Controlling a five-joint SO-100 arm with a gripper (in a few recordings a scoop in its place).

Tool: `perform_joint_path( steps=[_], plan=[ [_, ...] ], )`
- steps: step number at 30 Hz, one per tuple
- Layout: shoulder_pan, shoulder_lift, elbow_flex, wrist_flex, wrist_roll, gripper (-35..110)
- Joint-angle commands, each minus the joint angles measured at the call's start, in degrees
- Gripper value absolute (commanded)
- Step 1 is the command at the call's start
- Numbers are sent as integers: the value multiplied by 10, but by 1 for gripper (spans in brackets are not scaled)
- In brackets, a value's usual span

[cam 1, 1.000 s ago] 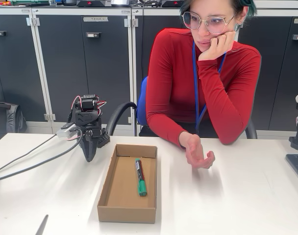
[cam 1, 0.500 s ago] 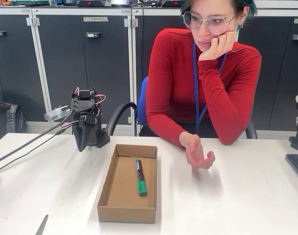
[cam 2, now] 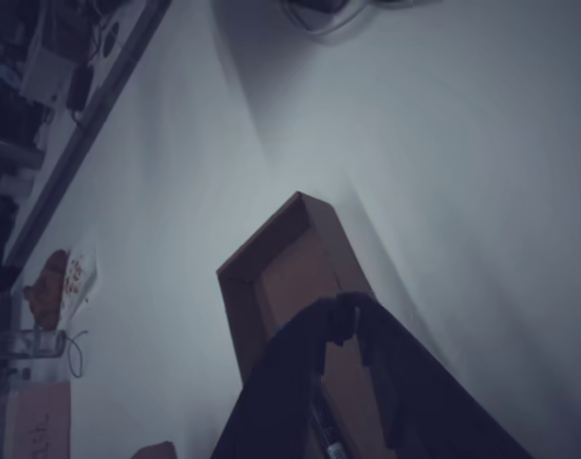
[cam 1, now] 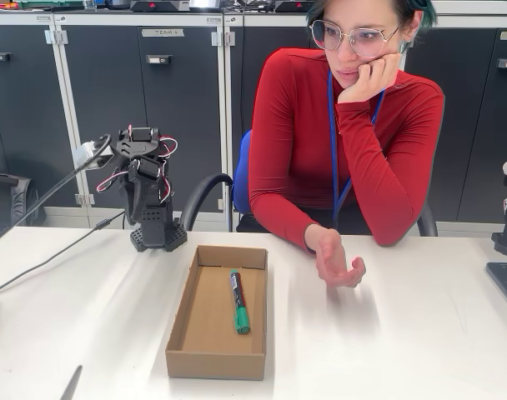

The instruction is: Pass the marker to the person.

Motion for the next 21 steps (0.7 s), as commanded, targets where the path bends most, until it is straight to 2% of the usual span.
perform_joint_path(
  steps=[1, 8, 13, 21],
  plan=[
    [-42, -64, -105, -54, 10, -5],
    [-103, -302, -356, -75, 43, -5],
    [-170, -426, -511, -68, 11, -5],
    [-286, -482, -473, -9, -116, -5]
  ],
)
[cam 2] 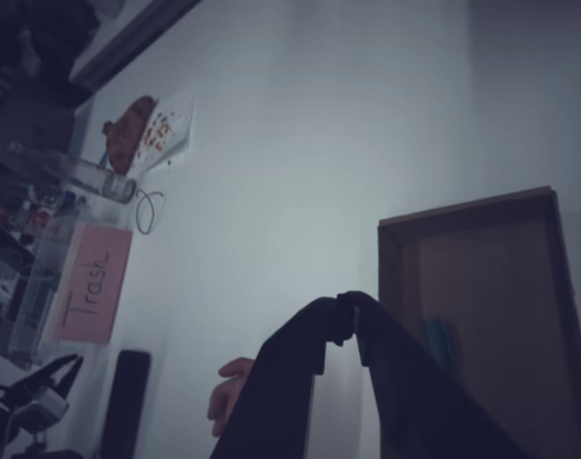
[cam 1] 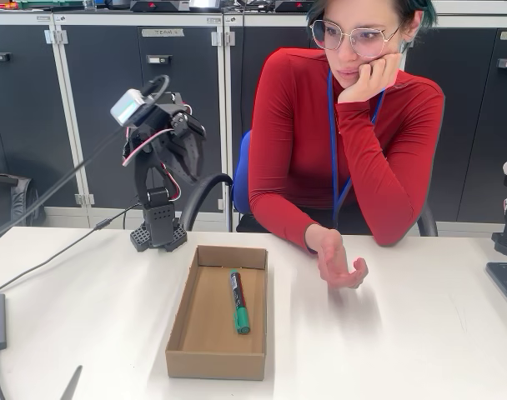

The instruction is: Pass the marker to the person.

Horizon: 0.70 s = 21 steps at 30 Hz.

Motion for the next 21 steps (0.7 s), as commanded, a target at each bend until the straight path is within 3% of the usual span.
perform_joint_path(
  steps=[1, 21],
  plan=[
    [-55, -3, 18, 17, -56, -5],
    [-75, -150, 78, 66, -145, -5]
  ],
)
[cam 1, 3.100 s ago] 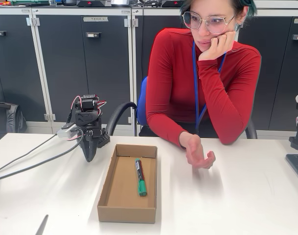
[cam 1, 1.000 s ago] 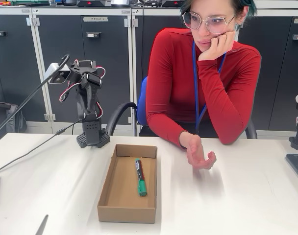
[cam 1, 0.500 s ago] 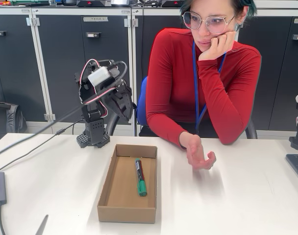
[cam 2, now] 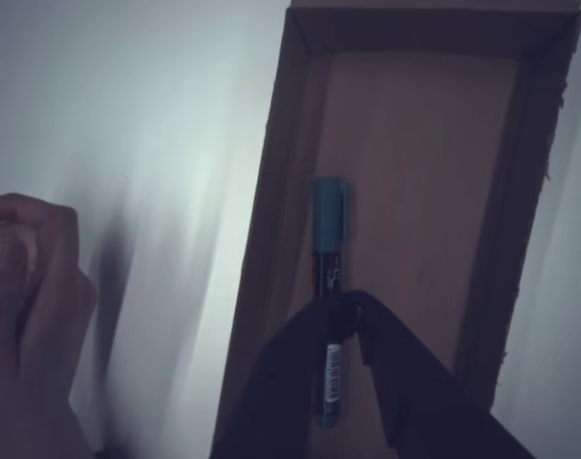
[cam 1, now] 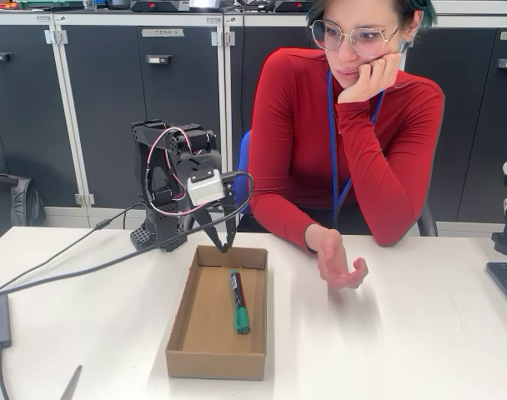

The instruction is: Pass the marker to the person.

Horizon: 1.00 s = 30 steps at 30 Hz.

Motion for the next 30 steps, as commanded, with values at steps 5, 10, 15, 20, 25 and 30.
perform_joint_path(
  steps=[5, 10, 15, 20, 25, 30],
  plan=[
    [4, 11, 31, 18, -20, -5],
    [24, 18, 64, 16, -15, -5],
    [34, 29, 88, 7, -10, -5],
    [40, 42, 119, -44, -27, -5],
    [18, 3, 93, -69, -27, -5],
    [-21, -39, 57, -93, -4, -5]
  ],
)
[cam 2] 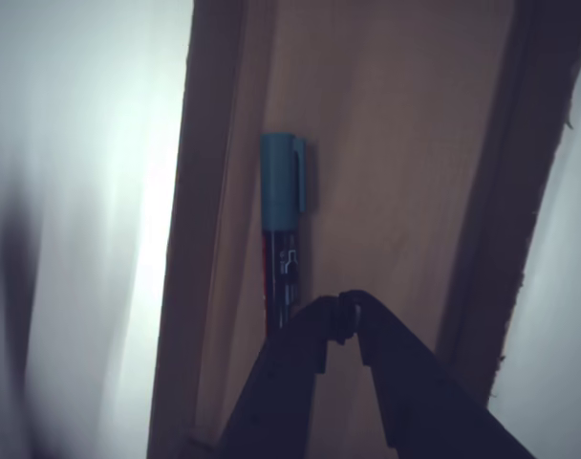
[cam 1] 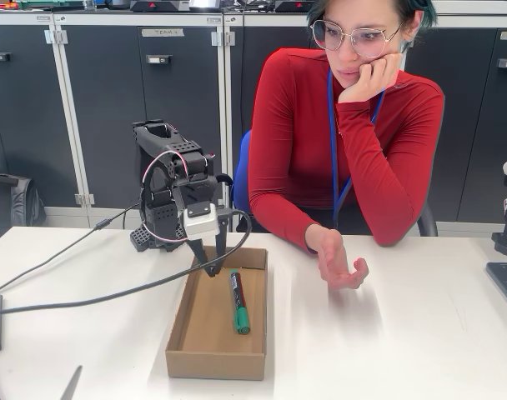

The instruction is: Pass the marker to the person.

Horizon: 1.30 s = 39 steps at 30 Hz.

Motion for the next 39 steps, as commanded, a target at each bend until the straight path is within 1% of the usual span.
perform_joint_path(
  steps=[1, 7, 14, 17, 20, 25, 39],
  plan=[
    [-39, -5, -48, -25, 10, -5],
    [-76, -33, -47, -33, 28, -5],
    [-85, -68, -53, -33, 50, -5],
    [-85, -73, -53, -41, 58, 0],
    [-84, -76, -58, -45, 62, 13],
    [-80, -79, -54, -54, 54, 17],
    [-42, -127, -58, -64, 63, 17]
  ],
)
